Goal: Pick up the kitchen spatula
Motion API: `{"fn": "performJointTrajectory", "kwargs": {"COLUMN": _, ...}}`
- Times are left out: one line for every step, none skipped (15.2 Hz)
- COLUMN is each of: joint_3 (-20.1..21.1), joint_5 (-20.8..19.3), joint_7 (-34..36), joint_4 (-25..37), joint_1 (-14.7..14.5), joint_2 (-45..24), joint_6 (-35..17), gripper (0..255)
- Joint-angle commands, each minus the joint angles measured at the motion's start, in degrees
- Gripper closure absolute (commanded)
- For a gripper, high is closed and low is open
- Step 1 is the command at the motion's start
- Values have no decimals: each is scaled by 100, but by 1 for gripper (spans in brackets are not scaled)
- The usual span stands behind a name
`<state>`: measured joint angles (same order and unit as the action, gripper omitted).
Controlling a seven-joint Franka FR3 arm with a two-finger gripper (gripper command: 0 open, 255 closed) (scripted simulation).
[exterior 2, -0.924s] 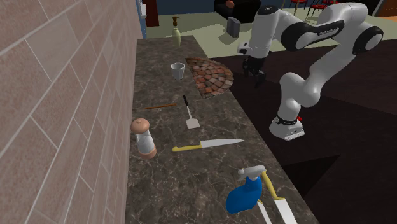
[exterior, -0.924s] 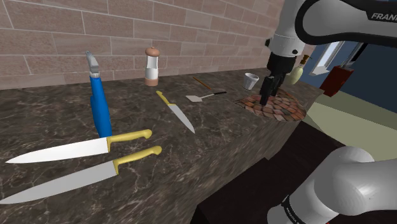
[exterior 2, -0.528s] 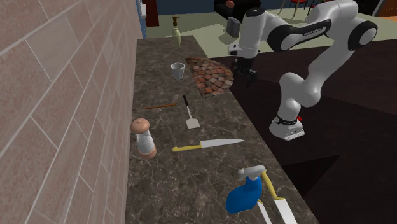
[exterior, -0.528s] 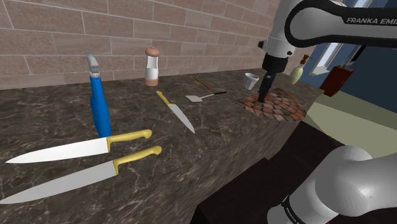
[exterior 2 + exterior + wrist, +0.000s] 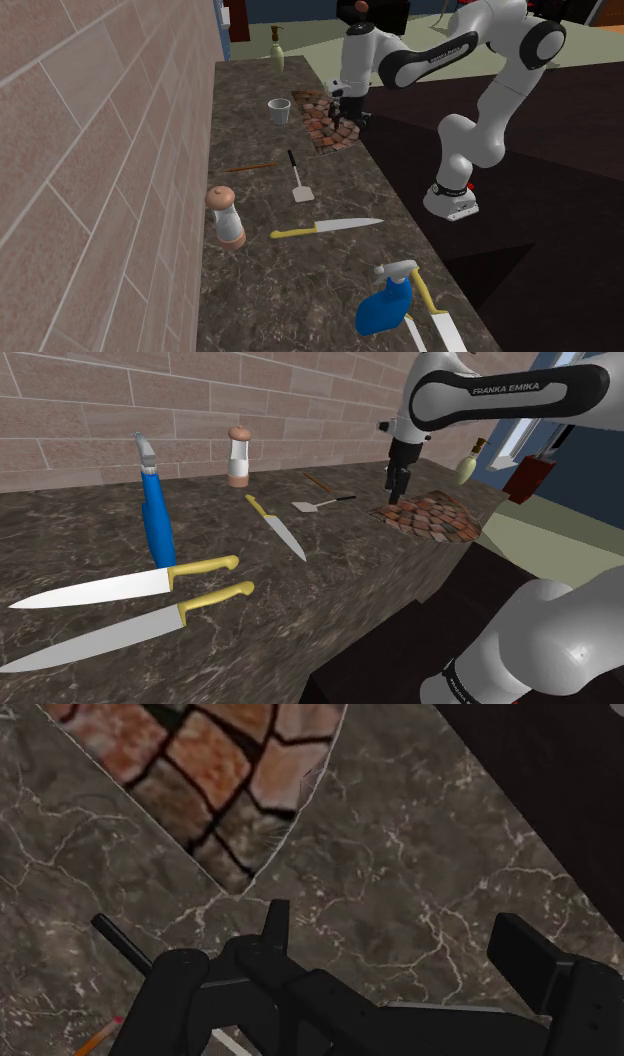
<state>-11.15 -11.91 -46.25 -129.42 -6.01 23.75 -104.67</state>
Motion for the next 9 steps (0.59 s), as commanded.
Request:
{"fn": "performJointTrajectory", "kwargs": {"joint_3": -179, "joint_5": 41, "joint_7": -677, "joint_4": 291, "joint_1": -122, "joint_2": -464, "joint_6": -228, "gripper": 0}}
{"fn": "performJointTrajectory", "kwargs": {"joint_3": -253, "joint_5": 82, "joint_7": -998, "joint_4": 437, "joint_1": -176, "joint_2": -684, "joint_6": -321, "gripper": 0}}
{"fn": "performJointTrajectory", "kwargs": {"joint_3": -321, "joint_5": 132, "joint_7": -1318, "joint_4": 589, "joint_1": -228, "joint_2": -905, "joint_6": -407, "gripper": 0}}
{"fn": "performJointTrajectory", "kwargs": {"joint_3": -378, "joint_5": 193, "joint_7": -1638, "joint_4": 747, "joint_1": -275, "joint_2": -1127, "joint_6": -485, "gripper": 0}}
{"fn": "performJointTrajectory", "kwargs": {"joint_3": -427, "joint_5": 262, "joint_7": -1957, "joint_4": 910, "joint_1": -319, "joint_2": -1350, "joint_6": -556, "gripper": 0}}
{"fn": "performJointTrajectory", "kwargs": {"joint_3": -467, "joint_5": 338, "joint_7": -2274, "joint_4": 1079, "joint_1": -359, "joint_2": -1572, "joint_6": -618, "gripper": 0}}
{"fn": "performJointTrajectory", "kwargs": {"joint_3": -495, "joint_5": 420, "joint_7": -2589, "joint_4": 1251, "joint_1": -392, "joint_2": -1793, "joint_6": -671, "gripper": 0}}
{"fn": "performJointTrajectory", "kwargs": {"joint_3": -514, "joint_5": 506, "joint_7": -2901, "joint_4": 1428, "joint_1": -421, "joint_2": -2013, "joint_6": -717, "gripper": 0}}
{"fn": "performJointTrajectory", "kwargs": {"joint_3": -517, "joint_5": 595, "joint_7": -3208, "joint_4": 1609, "joint_1": -438, "joint_2": -2231, "joint_6": -754, "gripper": 0}}
